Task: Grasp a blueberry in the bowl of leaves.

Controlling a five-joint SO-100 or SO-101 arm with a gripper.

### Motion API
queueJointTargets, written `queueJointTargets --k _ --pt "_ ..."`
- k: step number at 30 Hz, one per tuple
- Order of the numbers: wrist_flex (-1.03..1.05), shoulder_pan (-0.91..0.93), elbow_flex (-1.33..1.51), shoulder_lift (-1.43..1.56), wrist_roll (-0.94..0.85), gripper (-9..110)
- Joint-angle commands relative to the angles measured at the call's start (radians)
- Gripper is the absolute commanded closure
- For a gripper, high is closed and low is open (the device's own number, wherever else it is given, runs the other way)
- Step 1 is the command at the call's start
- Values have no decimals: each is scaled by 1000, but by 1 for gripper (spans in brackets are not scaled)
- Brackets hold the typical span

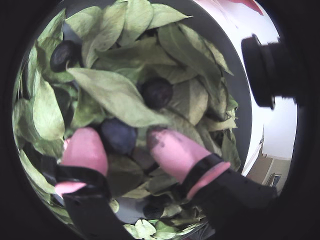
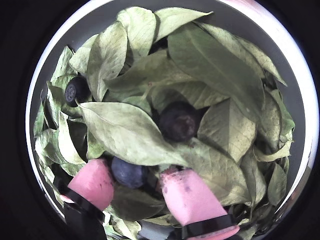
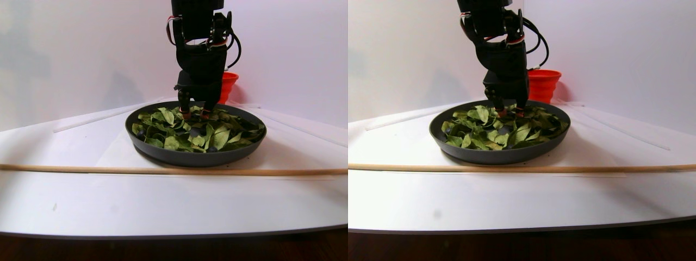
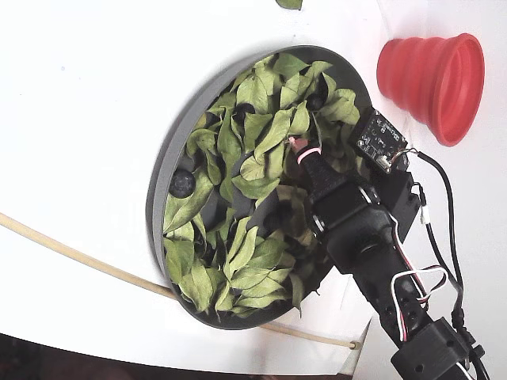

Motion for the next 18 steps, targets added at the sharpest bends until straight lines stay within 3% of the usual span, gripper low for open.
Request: queueJointTargets --k 1,18 --pt "-17 -5 -51 18 -8 83" --pt "-38 -6 -71 -20 -9 88"
